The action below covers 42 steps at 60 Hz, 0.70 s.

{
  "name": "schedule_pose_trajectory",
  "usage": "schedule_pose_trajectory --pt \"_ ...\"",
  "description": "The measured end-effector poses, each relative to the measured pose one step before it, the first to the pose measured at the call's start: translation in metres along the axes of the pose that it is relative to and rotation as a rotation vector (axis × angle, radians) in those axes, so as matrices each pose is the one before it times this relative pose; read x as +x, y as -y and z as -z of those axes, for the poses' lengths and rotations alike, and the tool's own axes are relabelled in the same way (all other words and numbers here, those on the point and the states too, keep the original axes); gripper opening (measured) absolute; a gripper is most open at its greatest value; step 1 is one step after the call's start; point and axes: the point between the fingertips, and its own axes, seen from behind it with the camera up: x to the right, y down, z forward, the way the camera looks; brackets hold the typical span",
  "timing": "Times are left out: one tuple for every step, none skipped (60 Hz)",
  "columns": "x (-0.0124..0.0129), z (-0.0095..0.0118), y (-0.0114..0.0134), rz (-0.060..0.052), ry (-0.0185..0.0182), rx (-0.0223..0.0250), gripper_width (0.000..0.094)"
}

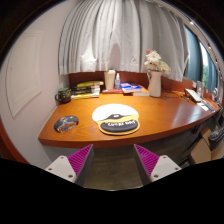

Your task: Arrange mouse

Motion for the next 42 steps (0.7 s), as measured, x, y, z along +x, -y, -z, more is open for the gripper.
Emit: schedule_pose_trajectory --pt "-0.01036 -0.00637 -0.00143 0.0042 0.01161 -0.00243 0.08" --pt "-0.00945 -0.00533 -0.00031 0.0055 0.01112 -0.00308 0.0799" --pt "-0.01029 -0.00674 -0.00069 0.0029 0.01206 -0.00187 0.08" --pt "-0.00884 -0.00375 -0.00041 0.005 0.01149 -0.00373 0.0803" --pt "-0.00916 -0.00487 0.00013 0.0044 0.01269 -0.0031 0.0804" --pt "-0.00866 -0.00456 0.00042 0.0046 0.01275 -0.00199 0.0807" --pt "-0.00841 -0.00482 0.00035 0.0049 0.01248 -0.00209 0.0808" --pt "-0.00816 -0.00469 0.00049 0.0044 0.01174 -0.00255 0.0807" --pt "-0.00824 -0.00477 0.00096 0.0047 0.0113 -0.00212 0.0808" --pt "-0.00803 -0.00475 0.0014 0.005 0.0125 -0.00072 0.081" --pt "-0.00779 -0.00474 0.00171 0.0049 0.0126 0.00032 0.081" --pt "-0.00735 -0.00486 0.00134 0.0045 0.01115 -0.00087 0.081" --pt "-0.00703 -0.00501 0.00109 0.0034 0.00997 -0.00254 0.0808" --pt "-0.00701 -0.00521 0.00077 0.003 0.00955 -0.00433 0.0808" --pt "-0.00659 -0.00501 0.00082 0.0038 0.00946 -0.00392 0.081" --pt "-0.00631 -0.00512 0.0012 0.0048 0.0093 -0.00263 0.0805" --pt "-0.00596 -0.00506 0.00119 0.0053 0.00781 -0.00274 0.0805" --pt "-0.00542 -0.00514 0.0008 0.0046 0.00731 -0.00339 0.0805" --pt "-0.00541 -0.00514 0.00093 0.0037 0.00697 -0.00446 0.0806" --pt "-0.00545 -0.00474 0.00067 0.003 0.00771 -0.00452 0.0806" --pt "-0.00537 -0.00476 0.00086 0.0023 0.00758 -0.0038 0.0807" --pt "-0.00488 -0.00496 0.00062 0.0023 0.00678 -0.00399 0.0805" --pt "-0.00421 -0.00494 0.00068 0.0014 0.00495 -0.00409 0.0806" --pt "-0.00419 -0.0049 0.00099 0.0011 0.00421 -0.00417 0.0805" --pt "-0.00372 -0.00475 0.00084 0.0015 0.00445 -0.00363 0.0805" --pt "-0.00381 -0.00506 0.00098 0.0021 0.0048 -0.00314 0.0805" --pt "-0.00368 -0.00457 0.00112 0.0017 0.00439 -0.00337 0.0805" --pt "-0.00352 -0.00451 0.00138 0.0021 0.00359 -0.00231 0.0805" --pt "-0.00309 -0.00442 0.00127 0.0023 0.00316 -0.00219 0.0804" --pt "-0.0025 -0.00463 0.00146 0.0022 0.00137 -0.00188 0.0805" --pt "-0.00242 -0.00439 0.0014 0.0021 0.0012 -0.00117 0.0804" --pt "-0.00269 -0.00413 0.00138 0.0028 0.00186 -0.00147 0.0806" --pt "-0.00256 -0.00404 0.00135 0.0026 0.00244 -0.00138 0.0806" --pt "-0.00245 -0.00392 0.0012 0.0018 0.00243 -0.00248 0.0805" --pt "-0.00193 -0.00348 0.00331 0.0033 0.00025 0.00376 0.0806" --pt "-0.0016 -0.00383 0.00313 0.003 -0.00134 0.00264 0.0805" --pt "-0.00062 -0.00326 0.00145 0.0007 -0.00142 -0.00245 0.0809" --pt "0.00014 -0.00343 0.00207 0.0027 -0.00769 -0.00102 0.0808" --pt "-0.00007 -0.00347 0.00194 0.0019 -0.0047 -0.00256 0.0807" --pt "-0.00029 -0.00342 0.00252 0.0016 -0.00392 -0.00069 0.0805" --pt "-0.00063 -0.0035 0.00227 0.0006 -0.00248 -0.00047 0.0805" --pt "-0.00099 -0.00319 0.00266 -0.0008 -0.0008 0.0007 0.0804"
